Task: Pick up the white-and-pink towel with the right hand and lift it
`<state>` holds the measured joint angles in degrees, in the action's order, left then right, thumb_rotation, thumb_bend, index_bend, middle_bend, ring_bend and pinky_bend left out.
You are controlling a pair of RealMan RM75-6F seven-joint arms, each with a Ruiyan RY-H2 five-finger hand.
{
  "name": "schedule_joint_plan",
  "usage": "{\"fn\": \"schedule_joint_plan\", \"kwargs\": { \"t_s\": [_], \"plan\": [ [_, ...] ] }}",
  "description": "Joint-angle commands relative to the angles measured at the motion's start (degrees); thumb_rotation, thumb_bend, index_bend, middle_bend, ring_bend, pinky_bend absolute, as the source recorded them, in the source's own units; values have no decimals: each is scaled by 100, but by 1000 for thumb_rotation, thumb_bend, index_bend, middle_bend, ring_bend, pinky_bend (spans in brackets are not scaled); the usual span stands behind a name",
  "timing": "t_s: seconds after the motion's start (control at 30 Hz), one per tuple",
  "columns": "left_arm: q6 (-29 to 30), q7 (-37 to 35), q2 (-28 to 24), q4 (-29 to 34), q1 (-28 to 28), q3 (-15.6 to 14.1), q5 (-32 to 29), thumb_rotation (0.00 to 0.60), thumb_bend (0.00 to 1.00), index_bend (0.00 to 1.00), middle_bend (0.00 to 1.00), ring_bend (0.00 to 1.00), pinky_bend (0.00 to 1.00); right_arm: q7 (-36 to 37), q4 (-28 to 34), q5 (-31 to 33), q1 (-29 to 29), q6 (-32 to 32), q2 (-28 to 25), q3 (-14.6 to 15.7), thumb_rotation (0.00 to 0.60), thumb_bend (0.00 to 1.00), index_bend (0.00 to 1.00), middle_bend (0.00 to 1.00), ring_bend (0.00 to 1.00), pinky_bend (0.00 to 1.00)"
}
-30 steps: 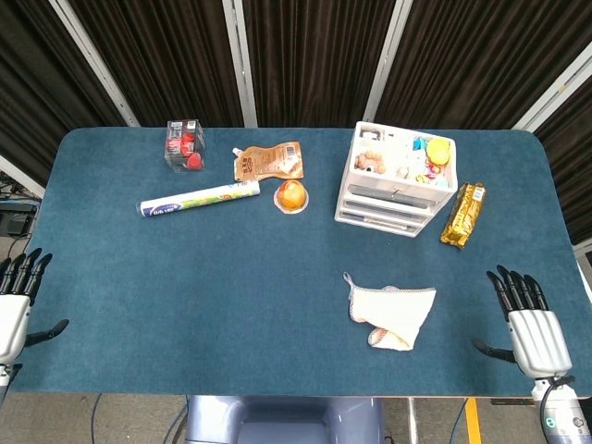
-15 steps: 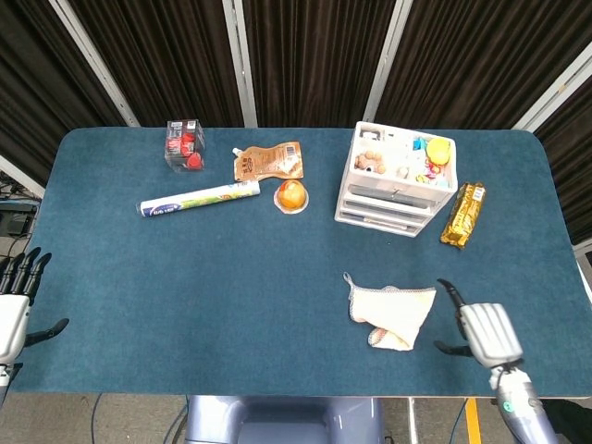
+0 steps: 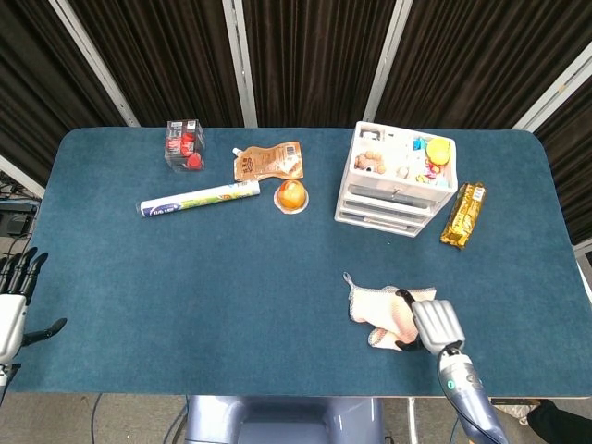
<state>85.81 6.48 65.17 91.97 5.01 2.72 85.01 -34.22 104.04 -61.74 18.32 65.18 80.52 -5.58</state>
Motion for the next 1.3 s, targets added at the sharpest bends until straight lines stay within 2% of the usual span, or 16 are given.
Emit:
{"fn": "schedule_joint_plan", "kwargs": {
  "t_s": [0.03, 0.2, 0.3, 0.37, 0.5, 0.63, 0.8, 0.97, 1.1, 1.3],
  "plan": [
    [-38, -9, -1, -3, 12, 14, -44, 600, 0, 0, 0, 0, 0, -130, -200, 273, 107, -29, 287, -8, 600, 16, 225, 948, 918, 888],
    [-44, -16, -6, 0, 15, 21, -55, 600, 0, 0, 0, 0, 0, -196, -462, 485, 195, 11, 574, -33, 600, 25, 240, 949, 920, 888],
    [-44, -25, -5, 2, 16, 27, -64, 600, 0, 0, 0, 0, 0, -189, -635, 556, 253, 24, 721, -53, 600, 73, 278, 951, 923, 888],
    [-47, -35, -4, 4, 15, 30, -74, 600, 0, 0, 0, 0, 0, -172, -726, 565, 280, 35, 793, -60, 600, 138, 351, 957, 927, 887],
    [-70, -63, -6, 9, 25, 51, -116, 600, 0, 0, 0, 0, 0, -2, -955, 413, 298, 138, 983, -53, 600, 316, 598, 979, 946, 888],
    [-81, -76, -8, 22, 25, 51, -129, 600, 0, 0, 0, 0, 0, 211, -979, 160, 282, 266, 1005, -52, 600, 399, 747, 999, 965, 900],
    [-82, -85, -15, 42, 22, 50, -135, 600, 0, 0, 0, 0, 0, 589, -990, -292, 260, 490, 971, -103, 600, 424, 802, 1000, 974, 900],
    [-89, -104, -14, 47, 22, 55, -152, 600, 0, 0, 0, 0, 0, 990, -959, -786, 254, 796, 898, -238, 600, 426, 814, 1000, 974, 900],
    [-100, -109, -16, 57, 23, 58, -167, 600, 0, 0, 0, 0, 0, 1319, -923, -1164, 288, 1122, 821, -490, 600, 426, 817, 1000, 974, 900],
    [-103, -121, -11, 57, 28, 69, -181, 600, 0, 0, 0, 0, 0, 1568, -865, -1251, 367, 1426, 718, -954, 600, 426, 819, 1000, 974, 900]
  ]
}}
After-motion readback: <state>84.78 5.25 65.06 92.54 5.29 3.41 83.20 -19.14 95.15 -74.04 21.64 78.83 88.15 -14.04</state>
